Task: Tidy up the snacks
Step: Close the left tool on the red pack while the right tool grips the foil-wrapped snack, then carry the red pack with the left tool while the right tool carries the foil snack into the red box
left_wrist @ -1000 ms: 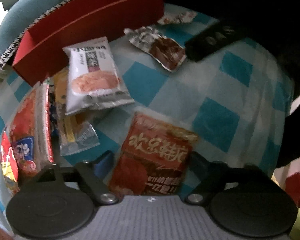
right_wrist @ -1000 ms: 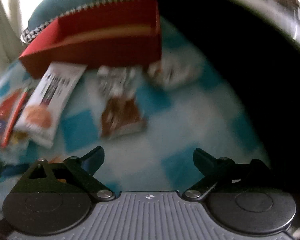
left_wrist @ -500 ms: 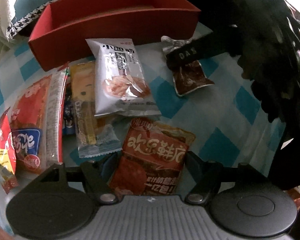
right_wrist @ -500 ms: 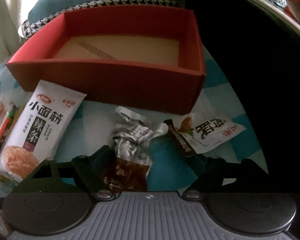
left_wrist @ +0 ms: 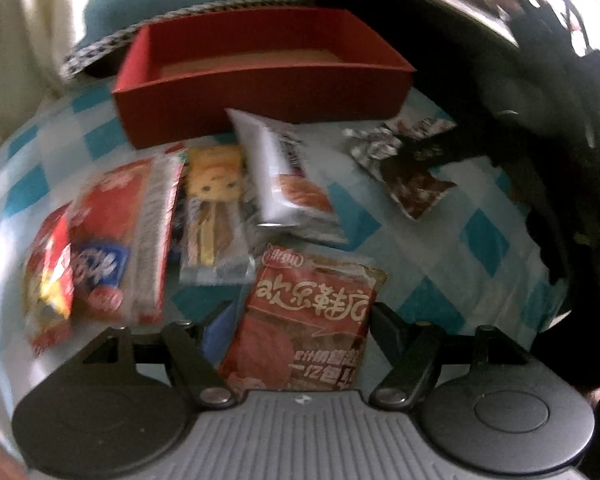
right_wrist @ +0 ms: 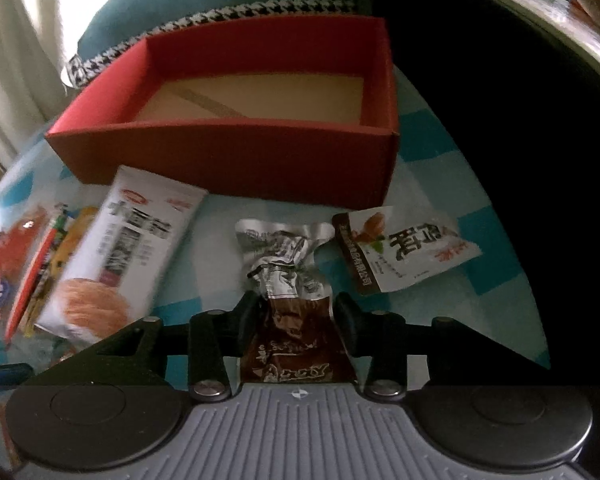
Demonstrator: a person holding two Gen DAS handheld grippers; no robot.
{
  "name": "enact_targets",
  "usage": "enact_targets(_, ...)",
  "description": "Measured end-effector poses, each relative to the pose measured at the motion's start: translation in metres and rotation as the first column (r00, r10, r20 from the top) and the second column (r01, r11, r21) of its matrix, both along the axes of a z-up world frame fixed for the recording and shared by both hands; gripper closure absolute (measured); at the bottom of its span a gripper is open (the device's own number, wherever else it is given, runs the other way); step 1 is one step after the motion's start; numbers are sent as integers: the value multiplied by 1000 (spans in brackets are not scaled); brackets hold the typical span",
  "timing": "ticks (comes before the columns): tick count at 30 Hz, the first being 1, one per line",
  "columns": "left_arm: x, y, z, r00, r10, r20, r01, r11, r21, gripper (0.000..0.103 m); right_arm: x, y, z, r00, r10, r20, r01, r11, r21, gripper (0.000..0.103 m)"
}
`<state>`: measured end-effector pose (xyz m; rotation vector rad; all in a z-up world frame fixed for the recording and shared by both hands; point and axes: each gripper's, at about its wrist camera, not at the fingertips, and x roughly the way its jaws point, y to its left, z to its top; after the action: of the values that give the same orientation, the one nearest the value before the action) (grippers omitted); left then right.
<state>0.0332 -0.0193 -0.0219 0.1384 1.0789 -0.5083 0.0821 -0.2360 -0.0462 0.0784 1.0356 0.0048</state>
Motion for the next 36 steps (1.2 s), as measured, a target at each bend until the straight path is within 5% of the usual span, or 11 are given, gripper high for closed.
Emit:
enact_targets(5,-17,8,0,999,38,-14,-38,999,17,36,-27,-13,10,1000,-18,-7,19,997,70,61)
enact_targets(10,-13,-3,3,999,-3,-32,4,999,33,36,-27,-6,-5,999,-17,-41,18,1000,18,58)
enact_targets(12,-9,-7,1,1000,-17,-26,18,1000,20,36,-24,-6,-9,998,-44,-50,43,999,-12,37)
enact_targets(15,-3,-5,-1,999,-2,-46,1,1000,-18,36,-14,1,-19,996,-56,-64,52,997,-65,18)
enact_targets(19,2,0,3,998,11,-60,-14,998,-56,36,-5,19,-21,1000,6,-22,-9,991,-133,25)
enact_targets(21,3,2,3,998,19,-59,-22,998,-56,36,-7,18,-19,1000,0,-22,-3,994,-112,46)
enact_targets(26,-1,-2,7,999,5,-34,-7,998,-58,36,-24,9,-13,999,-34,-32,32,998,-49,46)
enact_targets(36,11,-1,53,992,75,104,-63,991,-117,37,-42,17,47,992,3,123,-6,1000,28,46)
